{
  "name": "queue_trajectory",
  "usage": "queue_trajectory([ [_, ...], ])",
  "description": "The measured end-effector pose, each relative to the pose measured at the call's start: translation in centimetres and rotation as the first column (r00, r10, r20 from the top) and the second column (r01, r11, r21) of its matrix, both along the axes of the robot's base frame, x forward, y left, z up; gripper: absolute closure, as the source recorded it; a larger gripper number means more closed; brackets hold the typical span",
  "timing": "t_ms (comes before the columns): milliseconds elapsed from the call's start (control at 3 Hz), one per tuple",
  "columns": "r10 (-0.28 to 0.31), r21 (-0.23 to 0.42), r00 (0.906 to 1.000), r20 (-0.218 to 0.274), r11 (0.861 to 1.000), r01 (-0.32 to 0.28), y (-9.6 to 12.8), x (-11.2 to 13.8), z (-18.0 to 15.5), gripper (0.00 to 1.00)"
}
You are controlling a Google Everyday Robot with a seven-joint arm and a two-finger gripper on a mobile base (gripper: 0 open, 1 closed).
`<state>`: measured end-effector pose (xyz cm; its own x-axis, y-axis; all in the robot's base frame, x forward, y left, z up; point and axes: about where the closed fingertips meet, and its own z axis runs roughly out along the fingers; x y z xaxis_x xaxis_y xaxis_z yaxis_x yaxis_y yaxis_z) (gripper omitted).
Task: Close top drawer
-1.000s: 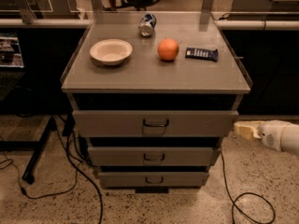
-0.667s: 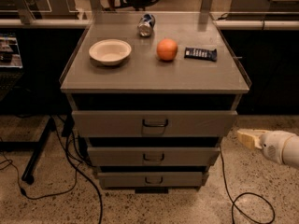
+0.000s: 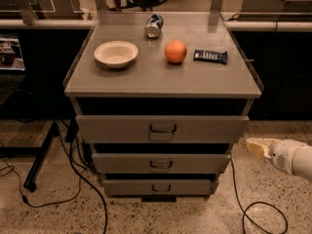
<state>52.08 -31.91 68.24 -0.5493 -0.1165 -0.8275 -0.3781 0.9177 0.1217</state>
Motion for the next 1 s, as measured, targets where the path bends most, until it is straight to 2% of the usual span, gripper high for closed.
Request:
queue_trajectory([
  [667, 0.000, 0.000, 1.0000, 0.000, 1.000, 0.000, 0.01, 0.00, 0.00, 0.00],
  [1000, 0.000, 0.000, 1.0000, 0.000, 1.000, 0.000, 0.01, 0.00, 0.00, 0.00],
])
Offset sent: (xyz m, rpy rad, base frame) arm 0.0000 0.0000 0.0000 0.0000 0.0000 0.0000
